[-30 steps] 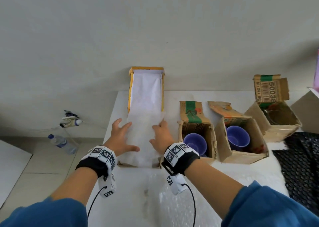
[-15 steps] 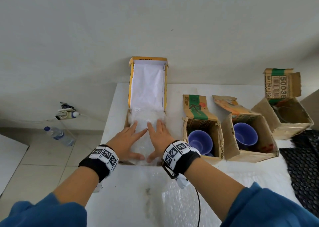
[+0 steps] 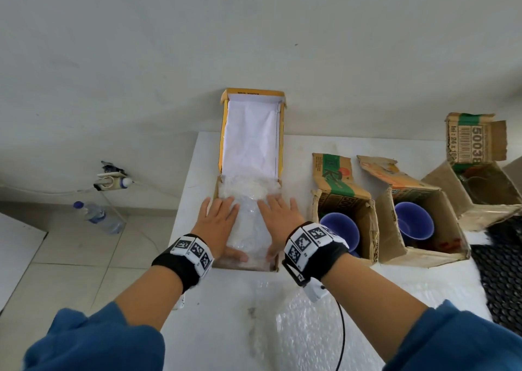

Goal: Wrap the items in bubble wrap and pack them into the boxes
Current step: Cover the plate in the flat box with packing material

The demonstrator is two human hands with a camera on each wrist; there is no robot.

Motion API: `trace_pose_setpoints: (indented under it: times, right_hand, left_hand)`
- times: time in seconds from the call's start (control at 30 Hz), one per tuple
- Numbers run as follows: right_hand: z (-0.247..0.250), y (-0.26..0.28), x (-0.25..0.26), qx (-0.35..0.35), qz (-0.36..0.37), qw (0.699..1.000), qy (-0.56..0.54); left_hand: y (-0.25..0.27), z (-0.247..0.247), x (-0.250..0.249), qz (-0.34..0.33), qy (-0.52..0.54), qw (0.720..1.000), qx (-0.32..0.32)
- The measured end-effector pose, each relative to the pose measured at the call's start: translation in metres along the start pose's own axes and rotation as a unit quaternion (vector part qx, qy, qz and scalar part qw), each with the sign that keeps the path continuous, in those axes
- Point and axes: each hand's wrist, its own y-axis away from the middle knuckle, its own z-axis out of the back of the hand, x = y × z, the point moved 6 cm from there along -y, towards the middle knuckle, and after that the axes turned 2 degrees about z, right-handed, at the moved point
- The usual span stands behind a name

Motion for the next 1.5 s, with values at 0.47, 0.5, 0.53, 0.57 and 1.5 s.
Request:
trace_pose_setpoints:
  times: [0.47,0.5,0.53,0.57,1.5]
  right_hand:
    - [0.009,0.002,0.011,0.002,-0.041,0.996,-0.085]
    - [0.019,0.000,0.012,-0.035,-0.043,0.991,-0.120]
    - [0.028,-0.005,0.013,-0.076,-0.047,0.985,-0.146]
    - [0.035,-0.011,0.013,-0.109,-0.051,0.979,-0.164]
    - [0.027,-0.048,0.003,-0.022,0.032,0.998,-0.058]
  left_hand:
    - [-0.003,0.015,0.007,-0.030,-0.038,0.999,-0.015]
    - [-0.005,0.016,0.006,-0.039,-0.046,0.998,-0.011]
    - [-0.007,0.017,0.006,-0.045,-0.048,0.998,-0.004]
    - [-0.008,0.018,0.005,-0.046,-0.044,0.998,0.003]
    - [-0.017,0.001,0.011,-0.035,0.037,0.998,0.028]
